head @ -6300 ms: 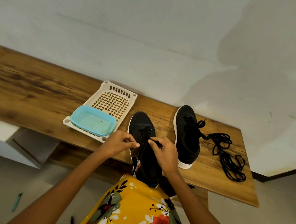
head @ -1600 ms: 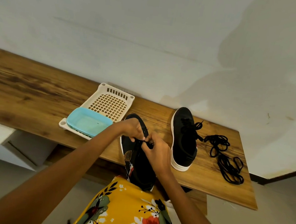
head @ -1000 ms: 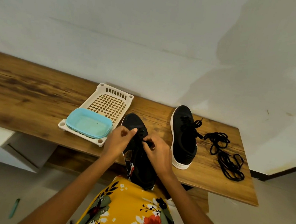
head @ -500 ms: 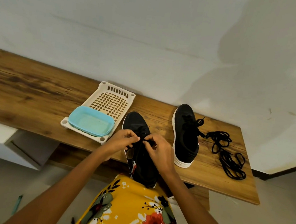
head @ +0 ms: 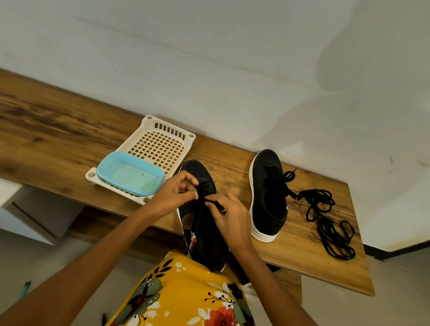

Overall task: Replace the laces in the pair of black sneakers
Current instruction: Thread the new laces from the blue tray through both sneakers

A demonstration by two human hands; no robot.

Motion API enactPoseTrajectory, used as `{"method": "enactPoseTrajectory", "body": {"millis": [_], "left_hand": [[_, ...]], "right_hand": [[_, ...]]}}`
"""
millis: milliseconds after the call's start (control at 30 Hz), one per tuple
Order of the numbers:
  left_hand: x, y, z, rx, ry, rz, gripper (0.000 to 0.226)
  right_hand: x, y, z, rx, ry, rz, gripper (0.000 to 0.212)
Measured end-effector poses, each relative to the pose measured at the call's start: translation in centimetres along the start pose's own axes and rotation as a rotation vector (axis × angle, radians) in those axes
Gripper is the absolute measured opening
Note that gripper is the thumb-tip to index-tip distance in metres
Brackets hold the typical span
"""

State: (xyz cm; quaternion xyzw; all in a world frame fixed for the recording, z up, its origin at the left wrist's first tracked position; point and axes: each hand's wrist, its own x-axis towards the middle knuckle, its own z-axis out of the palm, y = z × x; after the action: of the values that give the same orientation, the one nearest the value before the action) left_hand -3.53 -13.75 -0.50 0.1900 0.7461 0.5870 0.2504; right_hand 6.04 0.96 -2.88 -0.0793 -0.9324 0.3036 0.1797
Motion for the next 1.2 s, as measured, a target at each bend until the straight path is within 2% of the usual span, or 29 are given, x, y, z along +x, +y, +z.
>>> {"method": "enactPoseTrajectory", "body": {"millis": [100,167,267,333,400,500,567,633,700,800,1000,1133,1200], "left_hand": [[-0.2,-0.4,-0.4,0.1,-0.1,0.006,0.025],[-0.3,-0.7,-0.4,0.17,-0.142,0.009,0.018],[0.0,-0.8,0.0,0.233,-0.103,0.047,0.009],[0.3,-0.7,0.2,0.309,-0.075,0.046,0.008],[0.3,-0.6,0.5,0.363,-0.058,0.038,0.008],[0.2,-0.9,0.7,0.348,-0.016,0.025,0.003],[0.2,-1.2,0.8,0.328,0.029,0.024,0.003],[0.1,-1.5,1.0,0.294,0.061,0.019,0.005],[0.0,-1.7,1.3,0.275,0.08,0.02,0.007],[0.0,-1.9,1.5,0.291,0.1,0.035,0.009],[0.1,-1.7,1.3,0.266,0.109,0.054,0.011],[-0.3,-1.2,1.4,0.23,0.112,0.083,0.012],[-0.4,-1.0,1.6,0.255,0.137,0.072,0.008]], "right_hand": [[0.0,0.1,0.1,0.001,0.014,-0.014,0.018],[-0.1,0.0,0.1,0.012,0.015,-0.011,0.018],[-0.2,0.0,0.1,0.053,0.022,-0.008,0.025],[-0.1,-0.1,-0.1,0.166,0.05,0.096,0.041],[0.0,-0.1,-0.6,0.34,0.182,0.288,0.048],[-0.4,0.8,-1.0,0.482,0.388,0.471,0.015],[-0.9,1.6,-1.0,0.456,0.331,0.484,0.008],[-1.4,2.0,-0.9,0.414,0.188,0.415,0.004],[-1.4,1.7,-0.6,0.365,0.055,0.328,0.009],[-1.0,1.3,-0.2,0.307,-0.062,0.3,0.023],[0.0,1.1,-1.2,0.287,-0.07,0.285,0.013],[-0.2,1.1,-1.6,0.322,-0.095,0.295,0.024],[-0.3,1.4,-1.5,0.377,-0.072,0.352,0.022]]}}
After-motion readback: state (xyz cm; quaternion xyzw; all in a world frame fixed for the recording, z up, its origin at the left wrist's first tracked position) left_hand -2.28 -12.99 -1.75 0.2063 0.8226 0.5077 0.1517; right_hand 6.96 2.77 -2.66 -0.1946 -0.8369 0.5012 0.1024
